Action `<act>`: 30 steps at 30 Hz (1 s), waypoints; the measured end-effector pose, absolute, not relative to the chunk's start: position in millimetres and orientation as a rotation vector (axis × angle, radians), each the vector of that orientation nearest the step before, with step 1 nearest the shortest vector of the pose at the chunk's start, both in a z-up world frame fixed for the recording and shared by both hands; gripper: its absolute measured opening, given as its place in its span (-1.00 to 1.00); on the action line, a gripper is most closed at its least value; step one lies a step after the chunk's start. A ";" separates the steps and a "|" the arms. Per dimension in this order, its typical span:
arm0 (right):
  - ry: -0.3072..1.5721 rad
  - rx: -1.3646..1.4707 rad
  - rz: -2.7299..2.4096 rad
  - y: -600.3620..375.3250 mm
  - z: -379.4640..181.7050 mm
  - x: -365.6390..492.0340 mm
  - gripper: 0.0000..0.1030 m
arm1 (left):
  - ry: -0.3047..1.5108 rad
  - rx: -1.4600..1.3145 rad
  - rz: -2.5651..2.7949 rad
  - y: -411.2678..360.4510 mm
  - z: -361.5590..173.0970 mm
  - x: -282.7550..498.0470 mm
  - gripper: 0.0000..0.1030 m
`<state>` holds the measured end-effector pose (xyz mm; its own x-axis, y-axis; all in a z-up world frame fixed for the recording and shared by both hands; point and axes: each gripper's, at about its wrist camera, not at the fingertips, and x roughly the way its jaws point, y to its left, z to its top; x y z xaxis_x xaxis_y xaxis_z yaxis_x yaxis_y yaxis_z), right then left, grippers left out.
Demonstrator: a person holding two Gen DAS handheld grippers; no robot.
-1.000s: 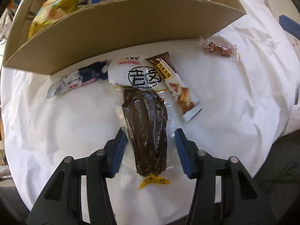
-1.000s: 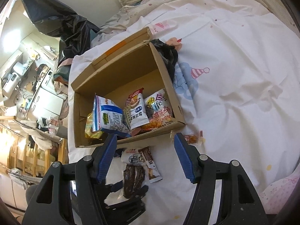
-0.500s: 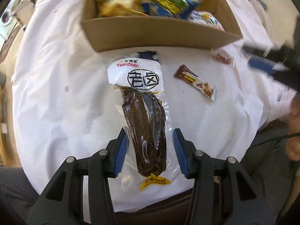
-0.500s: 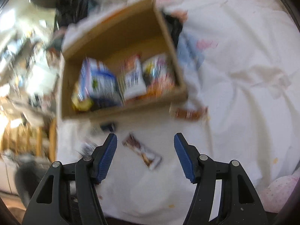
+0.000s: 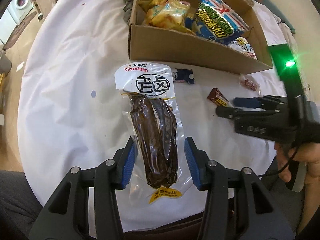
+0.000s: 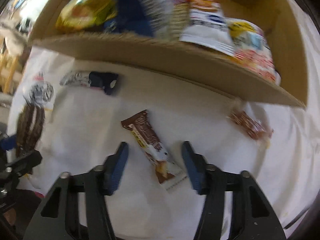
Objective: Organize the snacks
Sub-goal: 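Grasp the brown chocolate bar with the right gripper while the left lifts the meat packet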
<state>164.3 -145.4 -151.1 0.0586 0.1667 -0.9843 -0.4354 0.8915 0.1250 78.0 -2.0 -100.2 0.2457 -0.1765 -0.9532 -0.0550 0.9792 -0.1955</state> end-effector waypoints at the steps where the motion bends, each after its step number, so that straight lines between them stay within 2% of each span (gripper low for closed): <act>1: 1.445 -0.240 0.466 -142.1 -153.2 162.4 -0.23 | 1.321 -0.202 -0.084 -6.1 -101.8 79.0 -0.16; 2: 1.444 -0.240 0.468 -141.4 -153.5 161.4 -0.29 | 1.321 -0.201 -0.086 -6.0 -101.8 79.4 -0.16; 3: 1.442 -0.236 0.475 -141.2 -152.9 160.3 -0.55 | 1.316 -0.202 -0.087 -6.5 -101.7 79.8 -0.16; 4: 1.441 -0.231 0.486 -141.7 -151.6 158.9 -0.64 | 1.310 -0.200 -0.082 -1.8 -98.0 78.4 -0.16; 9: 1.448 -0.162 0.511 -150.2 -145.0 151.5 -0.68 | 1.295 -0.178 -0.062 -4.2 -98.8 79.9 -0.16; 16: 1.377 -0.015 0.553 -174.9 -108.0 126.0 -0.68 | 1.253 -0.167 -0.070 -1.5 -87.7 66.4 -0.16; 24: 1.282 0.105 0.584 -213.9 -72.5 121.1 -0.68 | 1.089 -0.143 -0.080 5.9 -31.0 30.1 -0.16; 30: 1.157 0.206 0.615 -213.0 -51.6 121.3 -0.68 | 0.991 -0.136 -0.063 11.5 10.9 51.6 -0.16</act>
